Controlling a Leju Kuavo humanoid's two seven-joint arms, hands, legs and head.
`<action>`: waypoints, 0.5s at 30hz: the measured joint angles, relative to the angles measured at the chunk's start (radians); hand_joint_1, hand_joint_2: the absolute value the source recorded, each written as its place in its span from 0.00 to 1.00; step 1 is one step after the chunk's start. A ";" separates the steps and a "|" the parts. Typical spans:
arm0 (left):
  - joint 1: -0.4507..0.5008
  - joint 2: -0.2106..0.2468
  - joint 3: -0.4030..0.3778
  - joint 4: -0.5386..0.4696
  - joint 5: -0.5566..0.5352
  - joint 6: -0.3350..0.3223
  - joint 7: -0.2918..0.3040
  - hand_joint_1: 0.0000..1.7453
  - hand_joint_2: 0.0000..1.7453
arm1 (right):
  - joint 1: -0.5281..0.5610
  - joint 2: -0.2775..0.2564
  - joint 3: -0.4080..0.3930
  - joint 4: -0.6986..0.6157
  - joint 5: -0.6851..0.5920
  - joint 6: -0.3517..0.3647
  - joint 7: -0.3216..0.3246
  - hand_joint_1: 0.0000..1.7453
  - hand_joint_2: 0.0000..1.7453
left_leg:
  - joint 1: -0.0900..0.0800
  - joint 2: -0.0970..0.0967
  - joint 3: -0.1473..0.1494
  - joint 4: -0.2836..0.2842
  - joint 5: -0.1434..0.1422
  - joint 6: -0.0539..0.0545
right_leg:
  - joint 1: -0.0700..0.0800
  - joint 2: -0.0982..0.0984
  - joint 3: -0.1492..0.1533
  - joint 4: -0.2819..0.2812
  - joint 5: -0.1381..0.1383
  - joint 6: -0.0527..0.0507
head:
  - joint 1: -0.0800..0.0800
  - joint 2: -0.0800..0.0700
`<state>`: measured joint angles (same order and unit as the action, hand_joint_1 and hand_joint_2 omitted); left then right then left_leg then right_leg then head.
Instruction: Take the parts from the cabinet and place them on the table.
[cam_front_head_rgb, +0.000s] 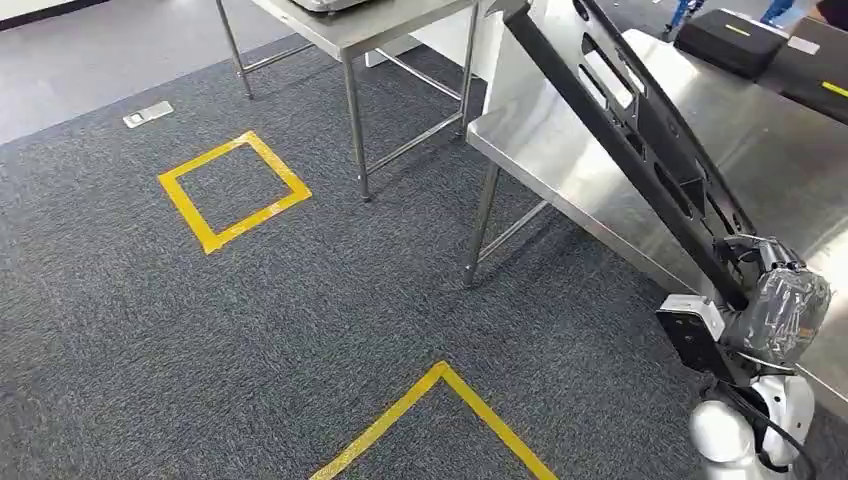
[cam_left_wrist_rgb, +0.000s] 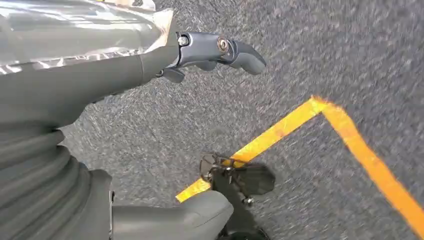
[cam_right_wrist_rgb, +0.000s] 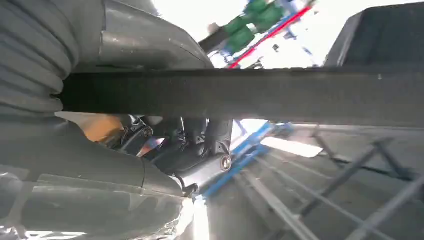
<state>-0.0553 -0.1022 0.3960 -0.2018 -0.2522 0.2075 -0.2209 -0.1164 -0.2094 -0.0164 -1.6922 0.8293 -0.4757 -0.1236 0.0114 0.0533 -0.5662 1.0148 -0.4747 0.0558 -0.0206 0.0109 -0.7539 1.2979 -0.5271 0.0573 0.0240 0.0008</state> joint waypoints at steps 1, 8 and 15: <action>0.000 0.000 0.000 0.000 0.000 0.000 0.001 0.00 1.00 | 0.003 0.000 -0.003 0.000 0.002 0.000 0.000 1.00 1.00 | 0.000 0.012 0.000 0.000 -0.001 -0.001 | -0.003 -0.006 0.040 -0.067 0.025 0.010 | 0.000 0.000; -0.001 0.004 0.000 0.000 -0.007 0.000 0.014 0.00 1.00 | 0.011 0.006 -0.013 0.001 0.000 0.000 -0.001 1.00 1.00 | -0.011 0.088 0.017 0.002 -0.018 -0.034 | 0.010 -0.049 0.162 -0.294 0.091 -0.019 | -0.001 0.000; 0.006 0.006 0.002 0.000 -0.006 -0.007 0.011 0.00 1.00 | -0.003 0.014 -0.011 0.007 0.000 0.000 -0.005 1.00 1.00 | 0.000 -0.056 -0.125 0.305 -0.152 -0.049 | -0.002 0.034 0.164 -0.295 0.098 -0.051 | -0.010 0.000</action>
<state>-0.0496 -0.0957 0.3975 -0.2018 -0.2583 0.2003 -0.2098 -0.1192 -0.1957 -0.0275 -1.6854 0.8293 -0.4753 -0.1289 0.0110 -0.0029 -0.6910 1.3197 -0.6271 0.0064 -0.0226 0.0451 -0.5896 1.0034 -0.4293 0.0063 0.0145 0.0008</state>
